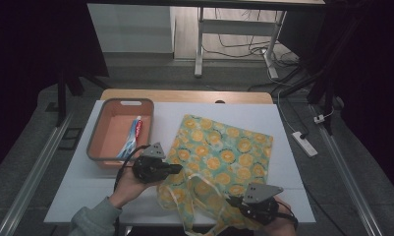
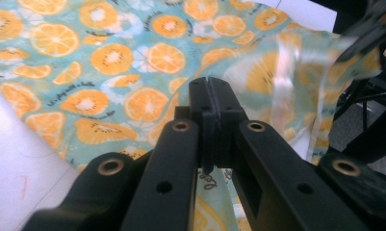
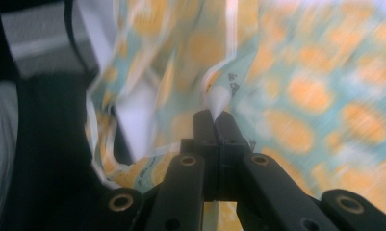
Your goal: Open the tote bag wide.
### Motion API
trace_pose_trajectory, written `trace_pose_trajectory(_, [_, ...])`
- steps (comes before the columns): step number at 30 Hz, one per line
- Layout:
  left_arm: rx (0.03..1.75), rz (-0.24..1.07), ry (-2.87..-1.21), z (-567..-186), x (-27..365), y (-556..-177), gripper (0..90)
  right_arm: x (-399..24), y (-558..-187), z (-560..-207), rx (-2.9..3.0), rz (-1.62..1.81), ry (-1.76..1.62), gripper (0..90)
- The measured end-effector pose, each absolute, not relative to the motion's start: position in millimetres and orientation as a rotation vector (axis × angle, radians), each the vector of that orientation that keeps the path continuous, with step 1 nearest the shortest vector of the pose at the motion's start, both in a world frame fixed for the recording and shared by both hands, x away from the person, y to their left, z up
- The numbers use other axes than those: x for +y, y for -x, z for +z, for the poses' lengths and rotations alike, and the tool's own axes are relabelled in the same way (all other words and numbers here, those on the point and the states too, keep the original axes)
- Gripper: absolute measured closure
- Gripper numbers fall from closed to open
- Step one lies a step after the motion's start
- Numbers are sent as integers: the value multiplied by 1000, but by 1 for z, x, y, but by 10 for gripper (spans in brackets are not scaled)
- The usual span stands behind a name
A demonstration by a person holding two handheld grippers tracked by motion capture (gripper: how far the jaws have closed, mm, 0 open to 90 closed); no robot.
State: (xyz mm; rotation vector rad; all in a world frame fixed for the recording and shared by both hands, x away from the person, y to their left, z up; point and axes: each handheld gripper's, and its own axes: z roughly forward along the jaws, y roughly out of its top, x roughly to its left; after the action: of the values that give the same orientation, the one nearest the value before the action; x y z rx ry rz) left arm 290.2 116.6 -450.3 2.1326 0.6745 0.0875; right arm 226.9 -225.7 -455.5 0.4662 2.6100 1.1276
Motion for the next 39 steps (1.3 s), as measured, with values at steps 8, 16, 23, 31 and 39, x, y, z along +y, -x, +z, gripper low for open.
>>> trace_pose_trajectory(8, [717,93,-2096,-448,124,-296,884,-238,-270,-426,2486,1300,-552,899])
trace_pose_trajectory(16, [774,129,-2138,-457,113,-310,880,-249,-330,-450,2484,1250,-760,899])
trace_pose_trajectory(23, [810,170,-2193,-469,102,-323,872,-249,-358,-477,2526,1141,-853,899])
trace_pose_trajectory(31, [839,185,-2247,-484,91,-334,849,-249,-365,-497,2552,1031,-890,895])
trace_pose_trajectory(39, [801,211,-2224,-476,95,-324,555,-250,-358,-493,2529,1057,-882,720])
